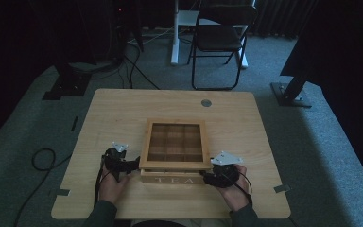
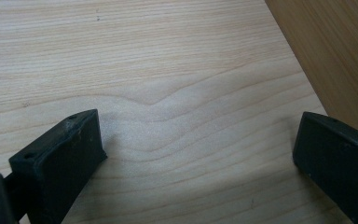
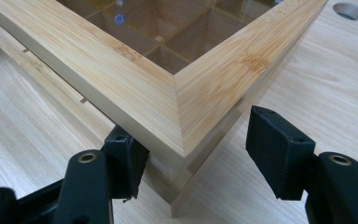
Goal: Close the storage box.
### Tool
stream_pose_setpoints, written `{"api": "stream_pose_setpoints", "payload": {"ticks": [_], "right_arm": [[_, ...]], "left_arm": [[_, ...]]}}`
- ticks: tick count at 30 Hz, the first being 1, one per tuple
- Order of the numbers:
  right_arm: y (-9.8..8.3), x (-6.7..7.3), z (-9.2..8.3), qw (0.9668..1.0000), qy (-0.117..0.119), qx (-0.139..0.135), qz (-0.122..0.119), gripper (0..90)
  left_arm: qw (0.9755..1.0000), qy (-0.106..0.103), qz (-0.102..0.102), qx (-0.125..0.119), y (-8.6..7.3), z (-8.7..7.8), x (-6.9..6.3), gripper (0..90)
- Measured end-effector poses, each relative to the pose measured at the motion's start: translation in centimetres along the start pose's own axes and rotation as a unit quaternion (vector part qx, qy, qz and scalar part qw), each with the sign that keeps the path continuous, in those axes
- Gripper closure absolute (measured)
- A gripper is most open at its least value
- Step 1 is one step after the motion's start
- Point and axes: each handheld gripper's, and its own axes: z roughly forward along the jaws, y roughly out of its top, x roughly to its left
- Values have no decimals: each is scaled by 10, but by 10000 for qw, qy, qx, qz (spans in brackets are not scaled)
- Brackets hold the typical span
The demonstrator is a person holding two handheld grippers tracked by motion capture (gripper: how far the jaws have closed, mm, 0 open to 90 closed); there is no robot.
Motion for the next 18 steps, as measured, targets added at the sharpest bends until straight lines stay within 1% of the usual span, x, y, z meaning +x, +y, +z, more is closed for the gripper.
{"api": "stream_pose_setpoints", "payload": {"ticks": [7,11,18], "right_arm": [[-2,1,-1,10000,49,-17,5,409],[-3,2,-2,9999,102,-25,-59,414],[-5,3,-4,9998,207,-37,20,423]], "left_arm": [[10000,0,-1,-1,0,0,0,16],[10000,0,-9,-8,0,0,0,16],[10000,-1,-9,-7,0,0,0,16]]}}
